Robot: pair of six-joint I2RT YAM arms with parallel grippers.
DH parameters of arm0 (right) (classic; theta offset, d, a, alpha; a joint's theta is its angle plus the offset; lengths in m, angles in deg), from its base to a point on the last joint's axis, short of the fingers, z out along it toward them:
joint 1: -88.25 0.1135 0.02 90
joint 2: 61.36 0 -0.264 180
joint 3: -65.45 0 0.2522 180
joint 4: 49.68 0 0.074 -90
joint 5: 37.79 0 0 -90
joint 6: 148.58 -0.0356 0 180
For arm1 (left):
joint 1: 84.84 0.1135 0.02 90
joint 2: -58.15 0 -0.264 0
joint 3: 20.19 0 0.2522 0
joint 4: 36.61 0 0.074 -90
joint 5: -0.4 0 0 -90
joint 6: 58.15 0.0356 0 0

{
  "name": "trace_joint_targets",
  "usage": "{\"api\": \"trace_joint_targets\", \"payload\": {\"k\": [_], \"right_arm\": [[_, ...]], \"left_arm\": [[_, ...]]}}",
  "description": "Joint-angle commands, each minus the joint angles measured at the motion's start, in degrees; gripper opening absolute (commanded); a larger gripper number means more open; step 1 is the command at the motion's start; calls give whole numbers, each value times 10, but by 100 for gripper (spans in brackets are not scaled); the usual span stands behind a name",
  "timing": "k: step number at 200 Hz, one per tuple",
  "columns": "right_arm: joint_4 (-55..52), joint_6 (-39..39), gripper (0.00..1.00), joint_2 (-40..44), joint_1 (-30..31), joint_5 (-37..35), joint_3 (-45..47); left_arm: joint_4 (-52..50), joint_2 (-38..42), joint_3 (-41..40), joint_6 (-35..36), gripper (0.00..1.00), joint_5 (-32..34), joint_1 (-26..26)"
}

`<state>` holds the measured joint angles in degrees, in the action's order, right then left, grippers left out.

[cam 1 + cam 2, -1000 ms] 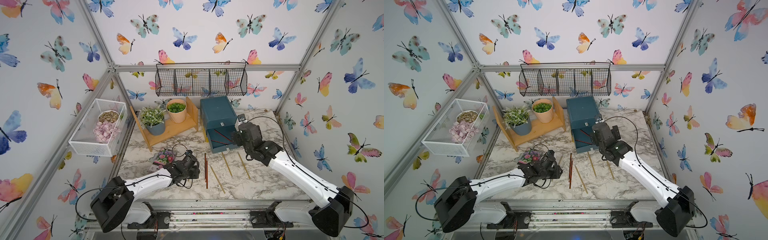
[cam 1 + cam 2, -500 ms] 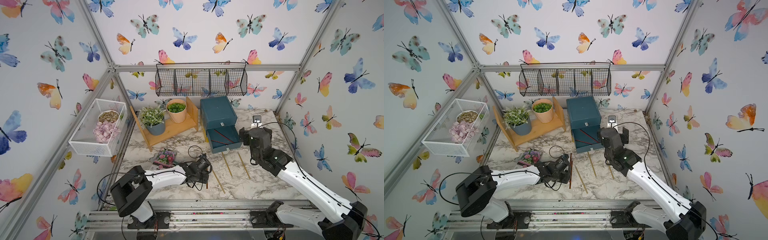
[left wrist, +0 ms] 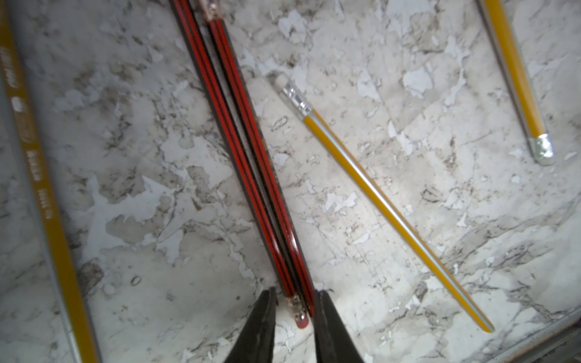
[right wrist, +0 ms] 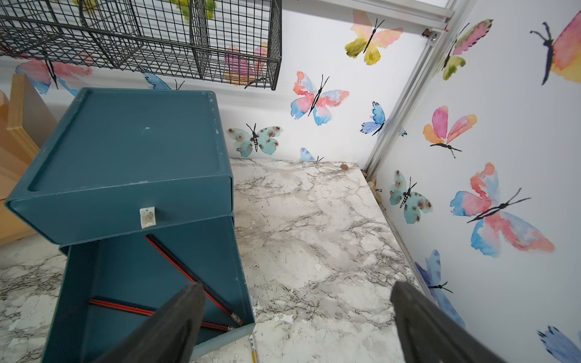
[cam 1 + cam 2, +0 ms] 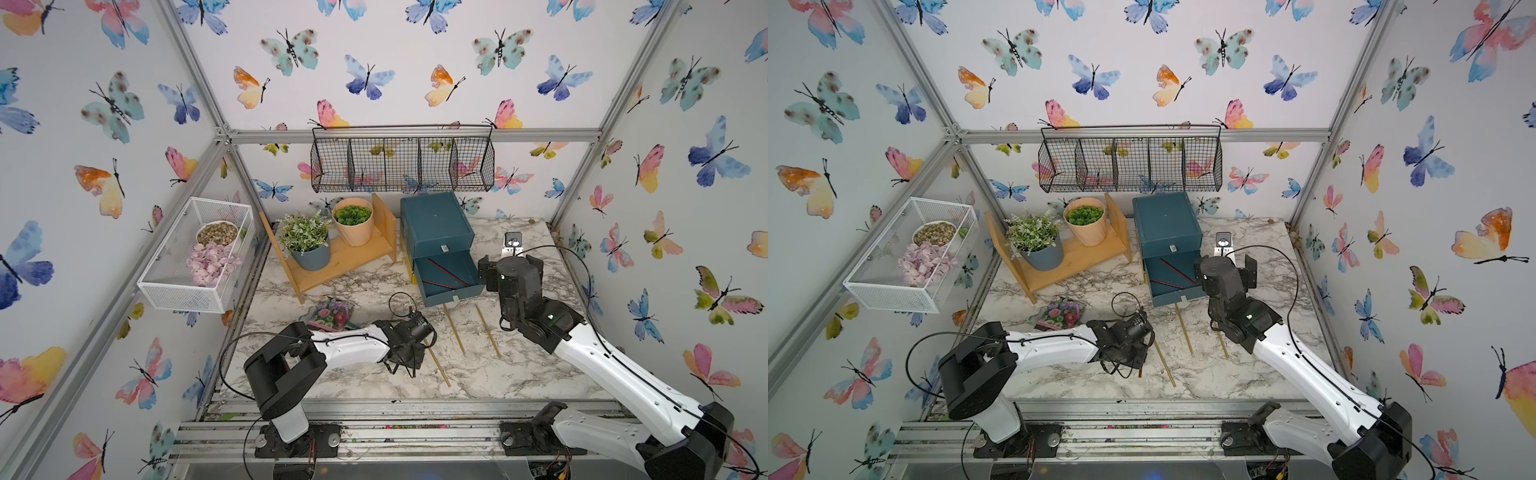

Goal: Please place the pencils in the drawer according to their color
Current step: Pick up the pencil from the center of the board.

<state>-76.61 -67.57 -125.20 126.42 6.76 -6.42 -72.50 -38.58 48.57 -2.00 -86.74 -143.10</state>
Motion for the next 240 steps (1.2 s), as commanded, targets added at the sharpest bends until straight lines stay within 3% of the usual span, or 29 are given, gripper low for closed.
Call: {"api": "trace_joint_targets", "payload": {"k": [1, 143, 240], "right_arm": [[12, -1, 98, 3, -2, -19, 8], [15, 5, 98, 7, -2, -7, 13], [14, 4, 98, 13, -2, -6, 23]], "left_arm": [[-37, -14, 15, 3, 27, 26, -5], [-90, -42, 34, -15, 23, 56, -5], [-138, -67, 37, -30, 6, 79, 1]]}}
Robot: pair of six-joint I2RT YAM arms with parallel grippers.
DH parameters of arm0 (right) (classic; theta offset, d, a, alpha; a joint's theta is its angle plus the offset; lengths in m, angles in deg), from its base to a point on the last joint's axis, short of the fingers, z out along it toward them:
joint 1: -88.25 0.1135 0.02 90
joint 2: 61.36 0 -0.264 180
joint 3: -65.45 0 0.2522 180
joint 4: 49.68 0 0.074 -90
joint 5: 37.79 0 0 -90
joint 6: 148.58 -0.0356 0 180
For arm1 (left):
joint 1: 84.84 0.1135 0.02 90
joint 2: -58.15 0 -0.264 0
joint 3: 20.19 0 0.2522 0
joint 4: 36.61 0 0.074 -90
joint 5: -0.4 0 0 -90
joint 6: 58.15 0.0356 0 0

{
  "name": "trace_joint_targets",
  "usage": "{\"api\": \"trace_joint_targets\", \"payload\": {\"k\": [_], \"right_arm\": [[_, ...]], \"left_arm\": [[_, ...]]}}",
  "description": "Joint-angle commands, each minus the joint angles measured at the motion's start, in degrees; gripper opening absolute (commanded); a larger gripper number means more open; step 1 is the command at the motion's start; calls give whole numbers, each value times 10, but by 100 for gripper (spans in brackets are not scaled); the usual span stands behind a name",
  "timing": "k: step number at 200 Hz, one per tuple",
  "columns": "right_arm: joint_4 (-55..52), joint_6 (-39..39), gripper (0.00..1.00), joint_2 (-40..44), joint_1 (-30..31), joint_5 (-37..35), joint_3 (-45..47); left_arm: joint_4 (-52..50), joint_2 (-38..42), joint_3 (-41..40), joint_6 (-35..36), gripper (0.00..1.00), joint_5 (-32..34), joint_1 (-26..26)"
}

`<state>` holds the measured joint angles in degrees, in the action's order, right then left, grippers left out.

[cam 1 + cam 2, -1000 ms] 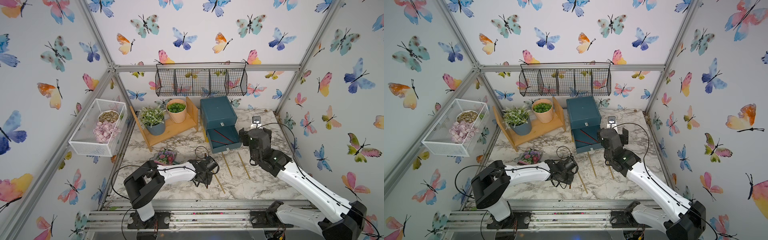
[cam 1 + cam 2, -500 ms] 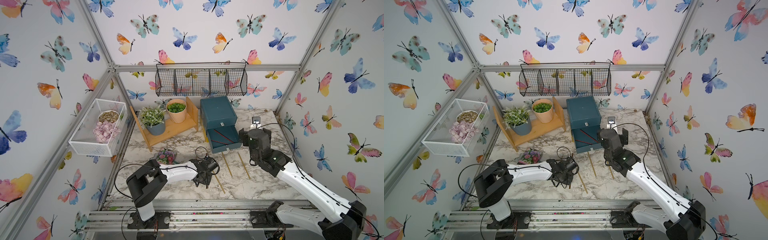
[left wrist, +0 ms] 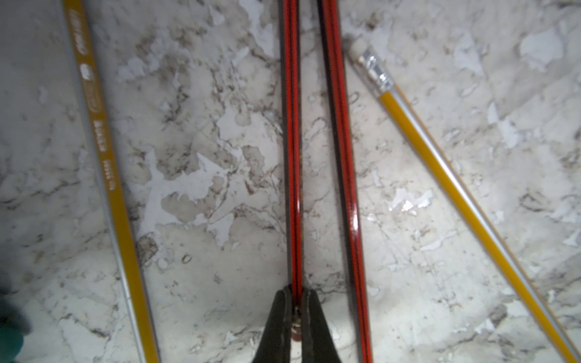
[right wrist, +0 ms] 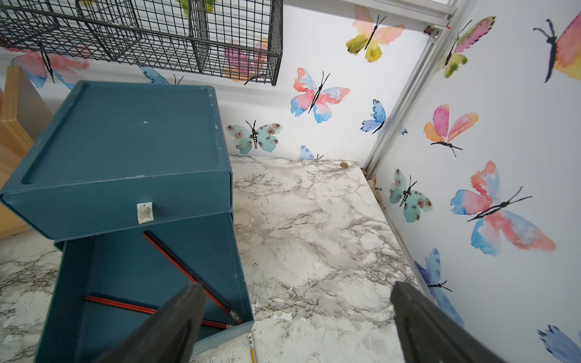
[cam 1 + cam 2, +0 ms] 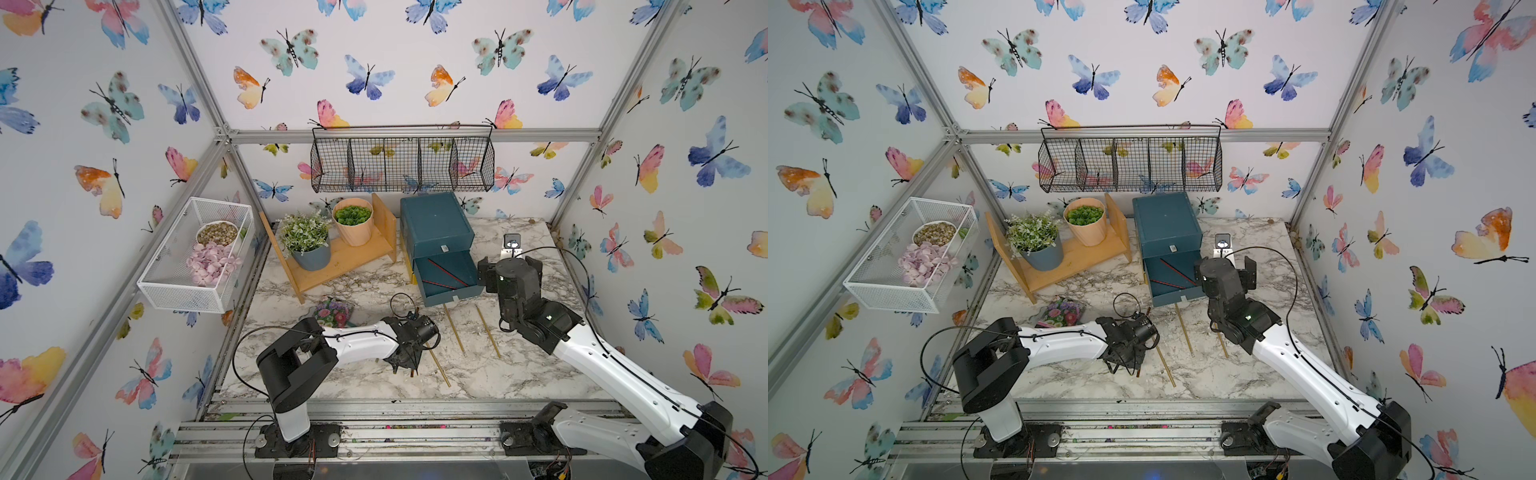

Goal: Please place the pencils in the drawer according to their color
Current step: Pick up the pencil from the center of the board.

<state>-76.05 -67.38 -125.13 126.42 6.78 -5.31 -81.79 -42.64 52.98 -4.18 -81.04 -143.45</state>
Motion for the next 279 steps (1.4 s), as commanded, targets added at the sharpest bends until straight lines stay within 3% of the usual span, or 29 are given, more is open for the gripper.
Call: {"api": "trace_joint_targets", "payload": {"k": [1, 26, 89, 171, 279], "right_arm": [[9, 1, 99, 12, -2, -6, 12], [9, 0, 99, 14, -2, -5, 16], [12, 2, 98, 12, -2, -1, 17], [20, -2, 99, 13, -2, 3, 23], [23, -8, 98, 13, -2, 6, 23]], "left_arm": [[-45, -28, -7, -9, 5, 22, 4], [-46, -28, -11, -13, 0, 23, 13], [-55, -29, -11, -11, 0, 38, 16], [-49, 50, -15, -15, 0, 82, 25], [-31, 96, -34, -11, 0, 74, 46]]}}
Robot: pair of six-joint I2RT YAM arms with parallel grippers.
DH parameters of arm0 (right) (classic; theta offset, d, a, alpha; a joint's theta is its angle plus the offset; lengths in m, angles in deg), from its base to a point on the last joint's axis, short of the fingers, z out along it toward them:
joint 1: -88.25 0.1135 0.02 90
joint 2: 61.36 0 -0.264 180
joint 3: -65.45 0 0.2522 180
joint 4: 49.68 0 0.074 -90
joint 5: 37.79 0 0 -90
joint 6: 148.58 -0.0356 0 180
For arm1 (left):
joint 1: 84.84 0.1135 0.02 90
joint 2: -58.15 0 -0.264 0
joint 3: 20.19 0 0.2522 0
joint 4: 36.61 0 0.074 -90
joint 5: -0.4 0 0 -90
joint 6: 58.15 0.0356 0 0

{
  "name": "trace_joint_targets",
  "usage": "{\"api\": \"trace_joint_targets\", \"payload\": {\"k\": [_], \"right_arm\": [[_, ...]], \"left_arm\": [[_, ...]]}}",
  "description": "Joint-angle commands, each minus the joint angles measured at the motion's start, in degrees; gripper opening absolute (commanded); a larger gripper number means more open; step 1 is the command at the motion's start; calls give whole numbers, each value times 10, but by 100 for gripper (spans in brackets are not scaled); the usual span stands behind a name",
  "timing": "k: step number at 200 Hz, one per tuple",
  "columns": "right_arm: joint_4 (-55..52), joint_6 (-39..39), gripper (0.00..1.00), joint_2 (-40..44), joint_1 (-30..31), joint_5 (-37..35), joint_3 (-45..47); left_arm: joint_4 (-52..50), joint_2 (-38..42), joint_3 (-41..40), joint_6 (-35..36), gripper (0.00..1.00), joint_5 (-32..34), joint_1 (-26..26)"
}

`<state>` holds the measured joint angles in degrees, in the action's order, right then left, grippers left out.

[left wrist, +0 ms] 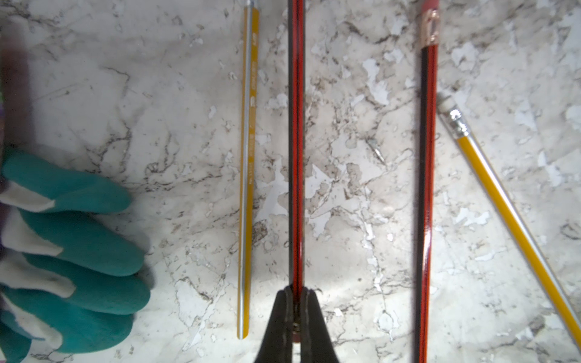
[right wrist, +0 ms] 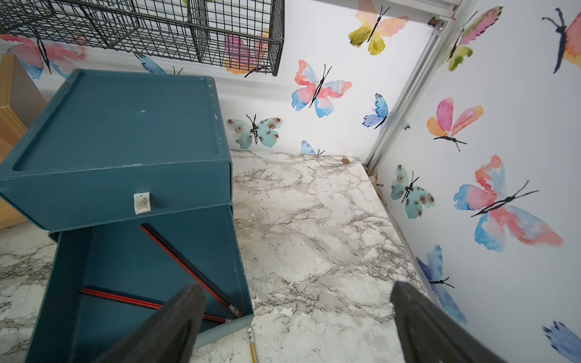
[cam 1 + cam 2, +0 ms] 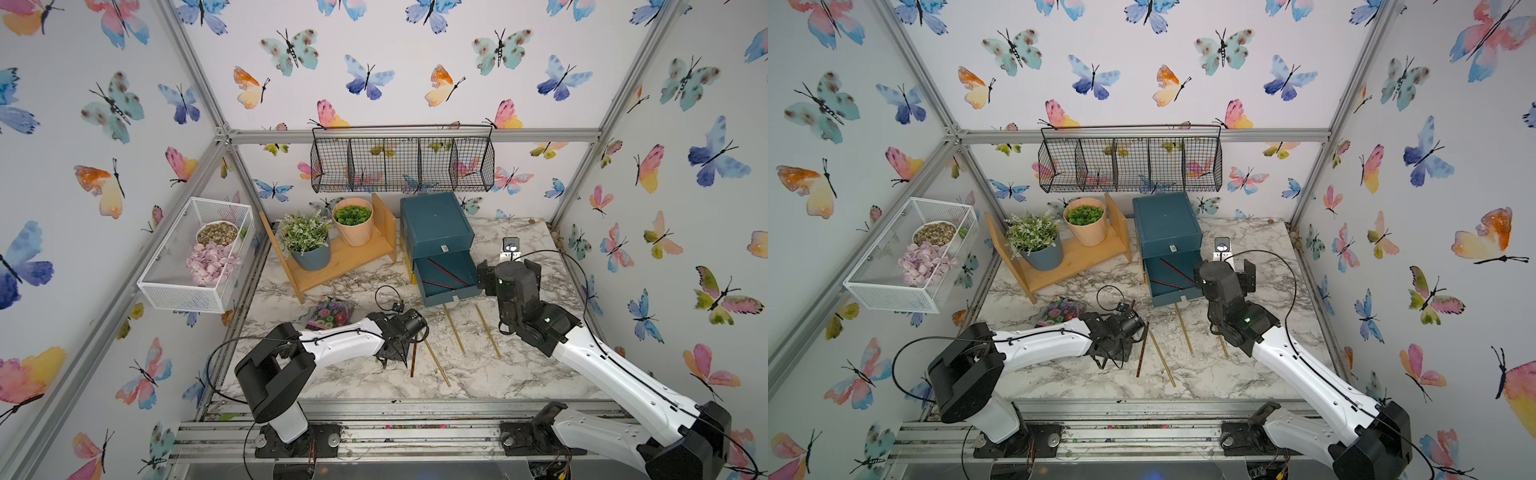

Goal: Please place the pencils in the drawer according to their color
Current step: Pick up the pencil from the center of the board.

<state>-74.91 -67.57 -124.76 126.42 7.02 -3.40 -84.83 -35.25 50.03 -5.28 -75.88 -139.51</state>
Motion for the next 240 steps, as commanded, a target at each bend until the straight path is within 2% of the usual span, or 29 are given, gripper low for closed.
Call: {"api": "trace_joint_targets", "payload": {"k": [1, 56, 125, 182, 240], "right_arm": [[12, -6, 99, 9, -2, 3, 5], [17, -7, 99, 7, -2, 2, 2], [19, -4, 98, 5, -2, 0, 2], [20, -5, 99, 11, -2, -2, 5], [19, -6, 98, 13, -2, -5, 8]], "left_arm": [[-1, 23, -5, -1, 0, 23, 7], [17, 31, -12, 13, 0, -1, 9], [21, 45, -19, 14, 0, 0, 16], [46, 55, -34, 23, 0, -41, 22], [53, 81, -47, 13, 0, -17, 23]]}}
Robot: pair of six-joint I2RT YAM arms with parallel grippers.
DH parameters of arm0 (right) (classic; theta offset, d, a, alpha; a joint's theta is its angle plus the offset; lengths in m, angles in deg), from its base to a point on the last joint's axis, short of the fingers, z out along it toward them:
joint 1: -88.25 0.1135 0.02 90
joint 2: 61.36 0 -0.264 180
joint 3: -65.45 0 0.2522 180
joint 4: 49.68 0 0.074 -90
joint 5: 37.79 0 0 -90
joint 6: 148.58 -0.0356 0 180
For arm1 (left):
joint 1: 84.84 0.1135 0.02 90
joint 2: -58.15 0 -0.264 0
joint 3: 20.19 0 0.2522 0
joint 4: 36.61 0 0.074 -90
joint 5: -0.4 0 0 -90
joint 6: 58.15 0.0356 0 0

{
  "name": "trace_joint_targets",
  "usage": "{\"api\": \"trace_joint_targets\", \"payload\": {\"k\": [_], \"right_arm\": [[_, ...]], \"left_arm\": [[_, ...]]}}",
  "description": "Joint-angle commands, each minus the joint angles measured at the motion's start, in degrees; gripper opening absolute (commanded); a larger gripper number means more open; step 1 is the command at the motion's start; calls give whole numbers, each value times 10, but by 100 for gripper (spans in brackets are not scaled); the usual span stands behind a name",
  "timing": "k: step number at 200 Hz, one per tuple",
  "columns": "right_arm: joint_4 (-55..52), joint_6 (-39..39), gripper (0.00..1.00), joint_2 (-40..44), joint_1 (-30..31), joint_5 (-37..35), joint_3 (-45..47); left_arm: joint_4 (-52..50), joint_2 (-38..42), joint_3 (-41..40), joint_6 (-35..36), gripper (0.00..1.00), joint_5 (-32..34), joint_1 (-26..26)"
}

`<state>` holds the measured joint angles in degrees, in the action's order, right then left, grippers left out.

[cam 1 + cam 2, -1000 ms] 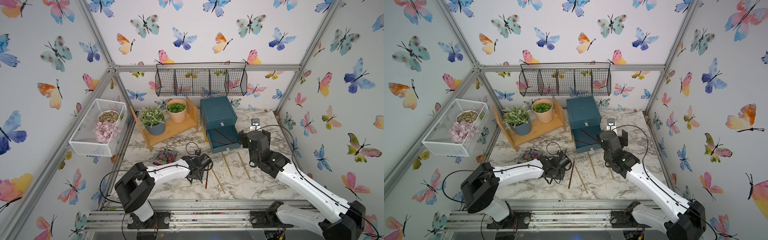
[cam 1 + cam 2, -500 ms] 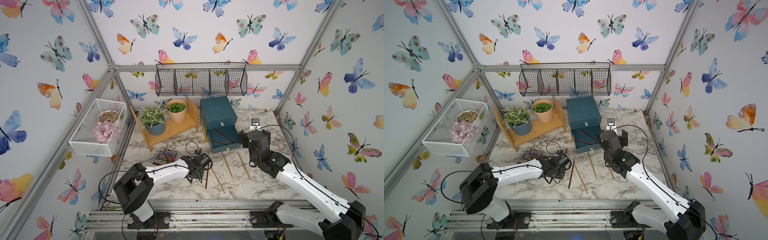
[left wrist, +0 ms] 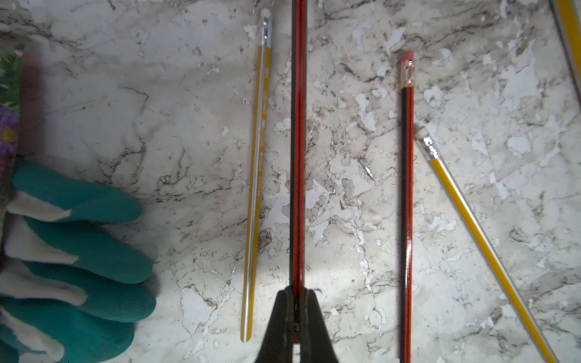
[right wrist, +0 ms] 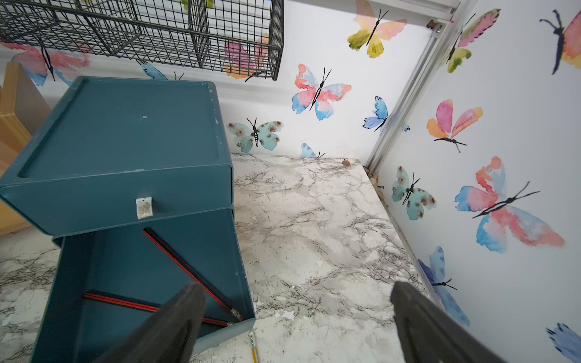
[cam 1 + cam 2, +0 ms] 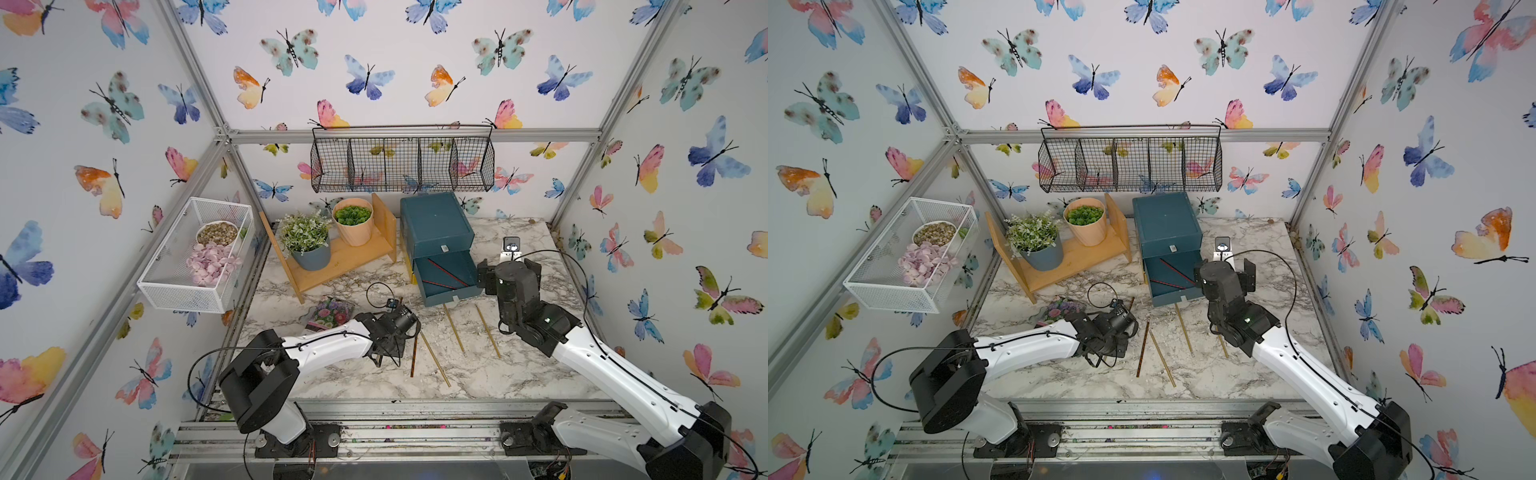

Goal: Please place the pencils in the drawer according to their color
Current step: Pick up the pencil from the center of the board, then place the pencil in the drawer.

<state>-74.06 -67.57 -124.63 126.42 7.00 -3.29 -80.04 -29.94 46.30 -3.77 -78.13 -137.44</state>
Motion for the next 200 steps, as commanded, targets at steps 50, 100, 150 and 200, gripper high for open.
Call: {"api": "trace_joint_targets", "payload": {"k": [50, 100, 150, 200], "right_arm": [[11, -6, 98, 16, -2, -6, 8], [12, -9, 98, 17, -2, -6, 11], [19, -14, 98, 16, -2, -2, 13], [18, -22, 98, 22, -2, -8, 15]], "left_arm": [[21, 74, -36, -14, 0, 37, 2], [15, 136, -50, -28, 0, 89, 3], [26, 196, -51, 12, 0, 112, 3], [35, 226, -22, 68, 0, 93, 3]]}}
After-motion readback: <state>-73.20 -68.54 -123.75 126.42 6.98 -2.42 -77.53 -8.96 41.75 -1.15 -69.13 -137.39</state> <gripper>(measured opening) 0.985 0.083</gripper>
